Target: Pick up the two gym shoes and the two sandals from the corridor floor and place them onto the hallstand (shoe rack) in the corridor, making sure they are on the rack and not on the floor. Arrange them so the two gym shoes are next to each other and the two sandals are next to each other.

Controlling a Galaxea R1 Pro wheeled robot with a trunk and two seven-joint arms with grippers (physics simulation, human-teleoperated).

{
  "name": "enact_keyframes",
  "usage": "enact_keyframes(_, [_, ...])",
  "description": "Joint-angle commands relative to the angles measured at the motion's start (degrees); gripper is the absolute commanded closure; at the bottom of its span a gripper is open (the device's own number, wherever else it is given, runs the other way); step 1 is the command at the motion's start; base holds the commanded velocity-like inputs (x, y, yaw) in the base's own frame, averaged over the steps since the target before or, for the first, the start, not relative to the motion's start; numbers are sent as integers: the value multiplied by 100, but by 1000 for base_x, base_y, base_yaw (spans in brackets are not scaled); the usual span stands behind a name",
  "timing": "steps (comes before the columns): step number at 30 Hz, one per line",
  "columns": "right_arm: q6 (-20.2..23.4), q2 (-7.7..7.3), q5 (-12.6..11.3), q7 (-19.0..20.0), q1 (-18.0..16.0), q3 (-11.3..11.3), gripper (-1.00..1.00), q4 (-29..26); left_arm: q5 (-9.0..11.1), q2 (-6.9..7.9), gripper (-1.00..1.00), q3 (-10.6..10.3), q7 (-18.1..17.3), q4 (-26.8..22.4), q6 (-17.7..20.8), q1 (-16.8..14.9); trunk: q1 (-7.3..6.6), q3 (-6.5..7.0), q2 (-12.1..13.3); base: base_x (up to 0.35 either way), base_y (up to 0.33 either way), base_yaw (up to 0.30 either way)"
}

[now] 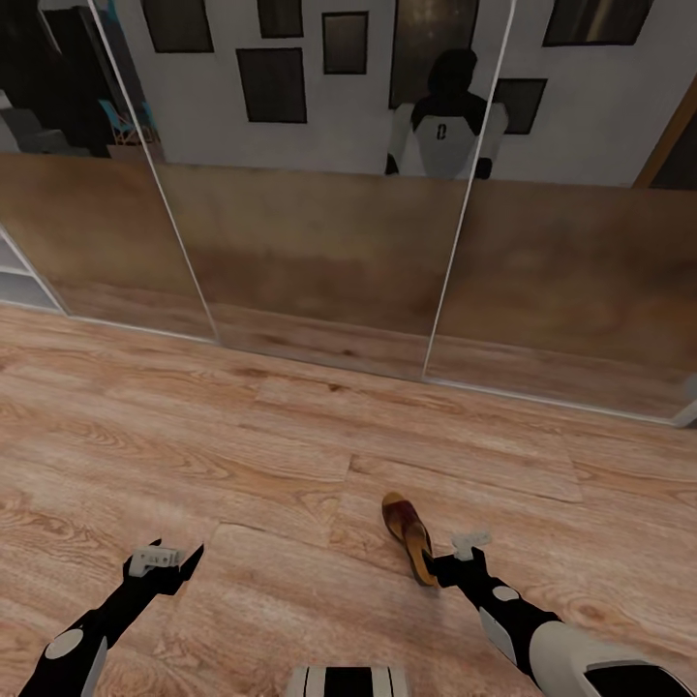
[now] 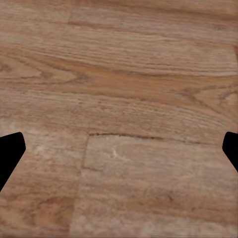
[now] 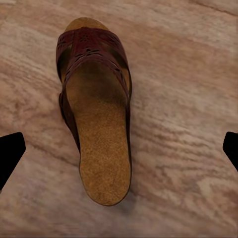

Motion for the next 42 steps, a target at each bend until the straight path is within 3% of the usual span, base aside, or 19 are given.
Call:
enact_keyframes(1, [-20,-3,2,-2,-3,42,-100,5,-59,-5,-100,34,-27,-1,-35,-6,1,-28,-3,0,0,0])
enact_keyframes(8, [-20,-4,3,-2,0,43,-100,5,-59,-12,-100,34,-26,0,-33,-6,19,-204,-13,0,0,0])
enact_keyframes(15, [-20,-5,3,-2,0,42,-100,5,-59,-13,-100,34,-27,-1,-37,-6,19,-252,-13,0,0,0])
enact_keyframes(21, [-20,-4,3,-2,0,42,-100,5,-59,-13,-100,34,-26,0,-37,-6,35,-393,-21,0,0,0])
enact_keyframes(42, [-20,-3,3,-2,0,48,-100,5,-59,-13,-100,34,-25,-1,-37,-6,89,-1032,-49,0,0,0])
